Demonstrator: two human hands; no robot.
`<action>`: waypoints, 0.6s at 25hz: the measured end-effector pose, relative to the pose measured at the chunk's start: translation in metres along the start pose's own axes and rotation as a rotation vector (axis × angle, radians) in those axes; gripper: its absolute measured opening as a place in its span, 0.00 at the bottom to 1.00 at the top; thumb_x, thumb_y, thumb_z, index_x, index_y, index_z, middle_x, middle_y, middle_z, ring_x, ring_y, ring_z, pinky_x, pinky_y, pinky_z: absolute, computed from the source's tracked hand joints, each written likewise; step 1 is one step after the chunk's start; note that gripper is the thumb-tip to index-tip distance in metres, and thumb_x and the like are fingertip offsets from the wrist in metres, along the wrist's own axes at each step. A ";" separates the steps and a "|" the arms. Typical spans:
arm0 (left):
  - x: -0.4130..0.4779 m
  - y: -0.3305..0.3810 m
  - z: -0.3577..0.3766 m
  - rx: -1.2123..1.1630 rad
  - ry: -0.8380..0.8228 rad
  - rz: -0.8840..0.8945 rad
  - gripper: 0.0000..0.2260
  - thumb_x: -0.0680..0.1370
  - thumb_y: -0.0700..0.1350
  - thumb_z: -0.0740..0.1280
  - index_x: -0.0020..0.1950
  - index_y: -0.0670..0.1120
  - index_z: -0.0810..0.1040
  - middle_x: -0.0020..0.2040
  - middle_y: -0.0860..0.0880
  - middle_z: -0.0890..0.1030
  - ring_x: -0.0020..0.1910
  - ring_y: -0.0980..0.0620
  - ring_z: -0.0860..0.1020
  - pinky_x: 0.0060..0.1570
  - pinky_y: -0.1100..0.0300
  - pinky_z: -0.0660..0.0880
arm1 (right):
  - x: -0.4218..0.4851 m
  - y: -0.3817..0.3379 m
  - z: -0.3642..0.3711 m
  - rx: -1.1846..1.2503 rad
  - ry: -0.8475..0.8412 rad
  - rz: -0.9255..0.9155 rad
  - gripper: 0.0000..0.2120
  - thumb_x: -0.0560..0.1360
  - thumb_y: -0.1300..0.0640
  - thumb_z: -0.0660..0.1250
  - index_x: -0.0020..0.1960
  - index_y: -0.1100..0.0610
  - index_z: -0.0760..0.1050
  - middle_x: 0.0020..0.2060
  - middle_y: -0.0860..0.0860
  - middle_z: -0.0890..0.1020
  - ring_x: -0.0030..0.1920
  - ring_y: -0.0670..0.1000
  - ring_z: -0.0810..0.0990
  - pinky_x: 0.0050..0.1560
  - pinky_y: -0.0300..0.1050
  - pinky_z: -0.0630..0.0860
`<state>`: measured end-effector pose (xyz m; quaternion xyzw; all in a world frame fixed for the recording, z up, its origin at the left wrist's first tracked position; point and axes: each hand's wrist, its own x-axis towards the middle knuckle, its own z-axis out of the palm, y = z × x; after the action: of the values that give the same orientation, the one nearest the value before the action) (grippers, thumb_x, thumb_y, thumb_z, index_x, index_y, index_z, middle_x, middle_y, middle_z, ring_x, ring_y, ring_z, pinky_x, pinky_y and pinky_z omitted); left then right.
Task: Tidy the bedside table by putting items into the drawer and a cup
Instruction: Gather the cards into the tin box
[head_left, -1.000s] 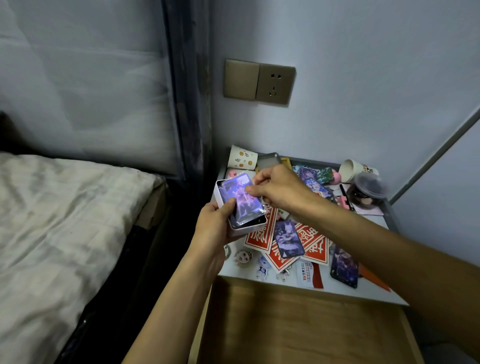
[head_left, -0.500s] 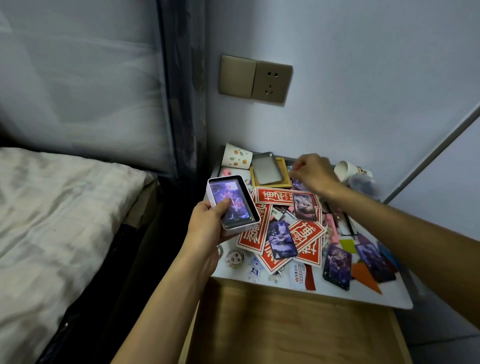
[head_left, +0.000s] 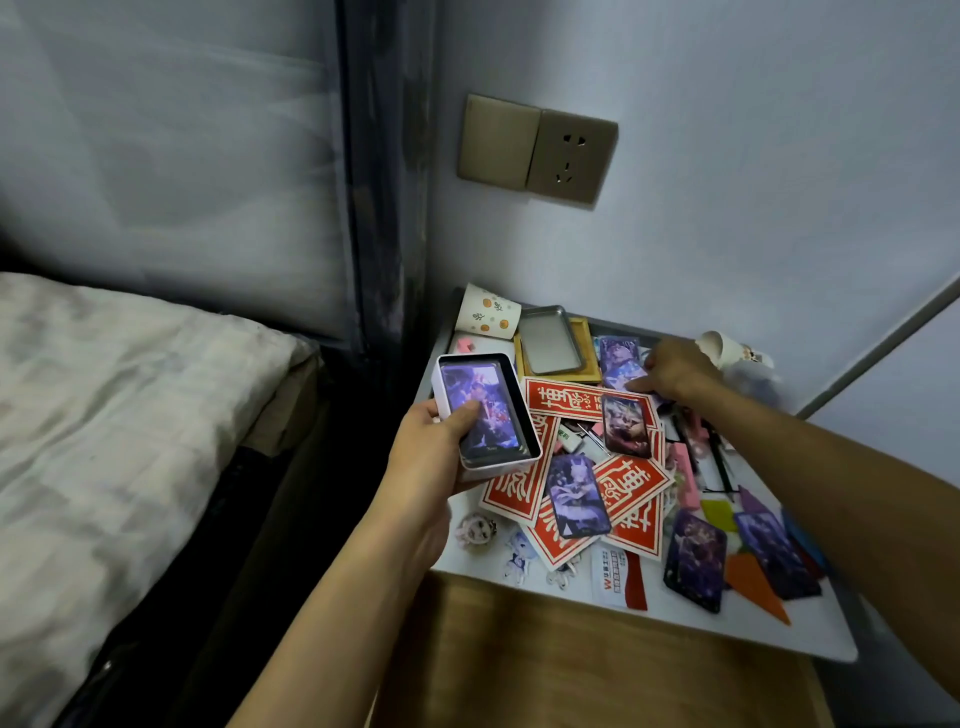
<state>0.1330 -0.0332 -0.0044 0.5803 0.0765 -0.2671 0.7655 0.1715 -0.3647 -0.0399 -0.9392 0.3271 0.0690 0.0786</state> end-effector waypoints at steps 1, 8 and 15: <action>0.000 0.000 -0.001 -0.004 0.002 -0.002 0.13 0.81 0.43 0.64 0.63 0.39 0.73 0.50 0.42 0.85 0.39 0.48 0.85 0.33 0.60 0.81 | 0.001 0.001 -0.002 0.024 0.021 0.003 0.15 0.69 0.49 0.76 0.38 0.60 0.77 0.39 0.58 0.82 0.39 0.56 0.80 0.36 0.43 0.73; 0.001 0.000 -0.002 -0.020 0.012 -0.007 0.13 0.81 0.43 0.64 0.63 0.39 0.73 0.48 0.42 0.85 0.36 0.50 0.85 0.30 0.60 0.80 | 0.017 -0.011 -0.016 0.219 0.084 0.144 0.24 0.70 0.47 0.76 0.55 0.66 0.79 0.55 0.62 0.82 0.55 0.61 0.80 0.42 0.43 0.67; 0.003 0.000 -0.001 -0.024 0.009 -0.009 0.12 0.81 0.43 0.64 0.62 0.38 0.73 0.48 0.42 0.85 0.37 0.49 0.85 0.32 0.60 0.81 | 0.019 -0.031 0.004 0.236 -0.006 0.124 0.28 0.70 0.41 0.74 0.57 0.62 0.76 0.56 0.60 0.81 0.53 0.60 0.81 0.51 0.49 0.77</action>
<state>0.1362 -0.0333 -0.0061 0.5717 0.0857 -0.2671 0.7710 0.2057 -0.3513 -0.0437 -0.9012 0.3902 0.0375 0.1849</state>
